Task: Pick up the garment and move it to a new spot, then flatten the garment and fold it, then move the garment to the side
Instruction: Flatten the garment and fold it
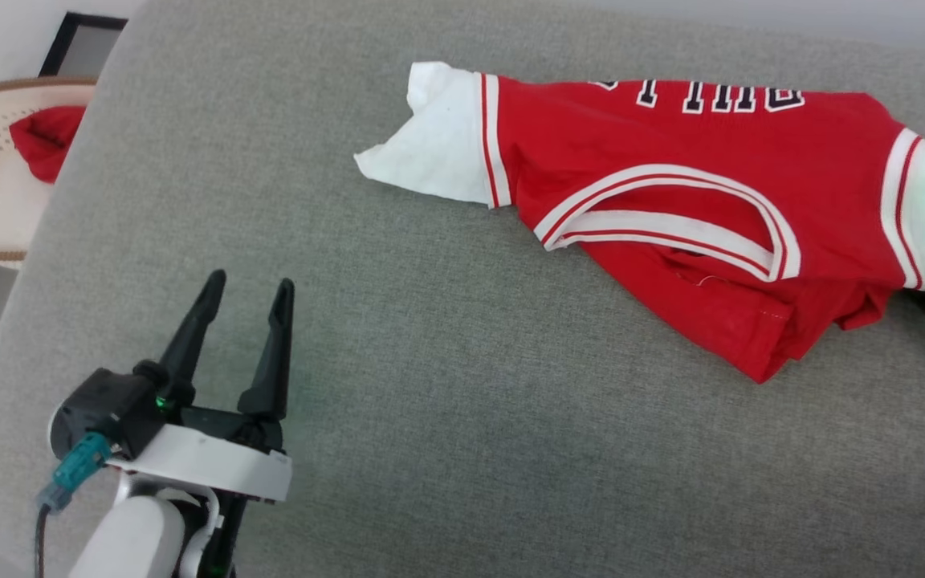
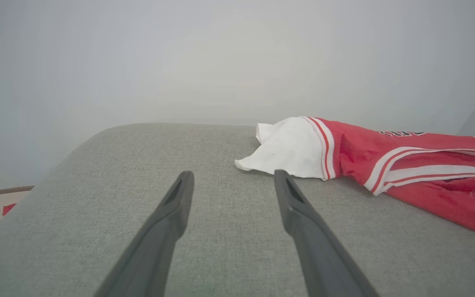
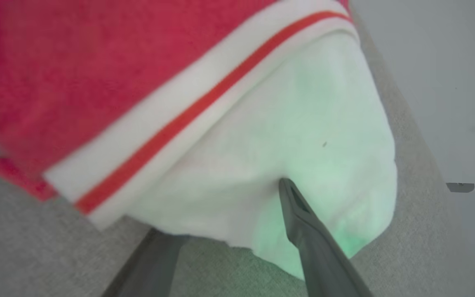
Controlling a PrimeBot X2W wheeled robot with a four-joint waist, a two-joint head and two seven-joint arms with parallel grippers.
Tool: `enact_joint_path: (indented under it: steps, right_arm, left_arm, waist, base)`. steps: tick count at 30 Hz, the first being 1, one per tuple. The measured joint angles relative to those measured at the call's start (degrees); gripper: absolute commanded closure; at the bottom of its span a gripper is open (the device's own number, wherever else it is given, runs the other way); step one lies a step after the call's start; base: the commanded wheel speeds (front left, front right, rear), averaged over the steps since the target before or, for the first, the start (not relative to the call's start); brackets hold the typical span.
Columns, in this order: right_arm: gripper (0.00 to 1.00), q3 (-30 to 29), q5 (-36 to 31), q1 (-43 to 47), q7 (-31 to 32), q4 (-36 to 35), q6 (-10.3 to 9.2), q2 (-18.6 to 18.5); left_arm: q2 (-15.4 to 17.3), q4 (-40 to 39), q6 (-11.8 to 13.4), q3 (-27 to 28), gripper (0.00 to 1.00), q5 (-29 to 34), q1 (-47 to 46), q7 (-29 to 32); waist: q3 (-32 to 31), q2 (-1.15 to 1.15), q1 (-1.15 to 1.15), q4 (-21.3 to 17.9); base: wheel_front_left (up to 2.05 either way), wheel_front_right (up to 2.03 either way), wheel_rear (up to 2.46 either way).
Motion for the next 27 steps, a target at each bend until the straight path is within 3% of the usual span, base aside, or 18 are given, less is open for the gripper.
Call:
enact_joint_path:
  steps: [1,2,6,12,17,20,23,27]
  right_arm:
    - [0.91,0.7,0.3,-0.8,-0.5,0.3,0.0,0.0]
    - [1.0,1.3,0.6,-1.4,-0.8,0.7,0.0,0.1]
    - [1.0,3.7,1.5,-3.2,-2.1,1.5,0.0,1.2]
    - [1.0,6.0,3.6,-5.9,-3.6,2.8,0.0,1.9]
    - [1.0,7.2,4.3,-8.1,-4.5,3.3,0.0,2.4]
    - [1.0,7.7,4.9,-9.5,-4.6,3.2,0.0,2.7]
    - [1.0,8.2,5.0,-11.0,-4.8,3.1,0.0,2.9]
    - [1.0,8.6,5.2,-12.7,-5.1,2.9,0.01,3.0]
  left_arm:
    - [0.0,0.4,-0.7,0.3,0.0,0.5,-0.1,0.0]
    - [0.2,0.8,-1.4,0.5,0.0,1.1,-0.2,0.0]
    - [2.4,2.5,-3.7,0.1,0.0,3.6,-2.2,0.0]
    - [11.1,5.0,-7.1,-7.3,0.0,7.0,-11.7,5.0]
    - [20.3,4.7,-7.5,-25.0,0.0,3.0,-24.6,10.7]
    - [24.0,6.0,-7.5,-35.7,0.0,-0.1,-34.0,12.8]
    - [25.0,9.1,-7.5,-45.3,0.0,-2.3,-42.7,13.7]
    - [23.7,15.0,-7.5,-55.2,0.0,-5.1,-51.9,13.1]
  waist:
    - [0.3,0.0,0.0,0.1]
    - [0.6,0.0,0.0,0.1]
    - [1.2,0.0,0.0,-0.4]
    - [1.8,0.0,0.0,-1.6]
    - [3.0,0.0,0.0,-2.5]
    - [4.0,0.0,0.0,-3.1]
    - [5.0,0.0,0.0,-3.7]
    - [6.5,0.0,0.0,-4.3]
  base:
    - [0.0,0.0,0.0]
    - [0.0,0.0,0.0]
    - [0.0,0.0,0.0]
    - [0.0,0.0,0.0]
    - [0.0,0.0,0.0]
    - [0.0,0.0,0.0]
    - [0.0,0.0,0.0]
    - [0.0,0.0,0.0]
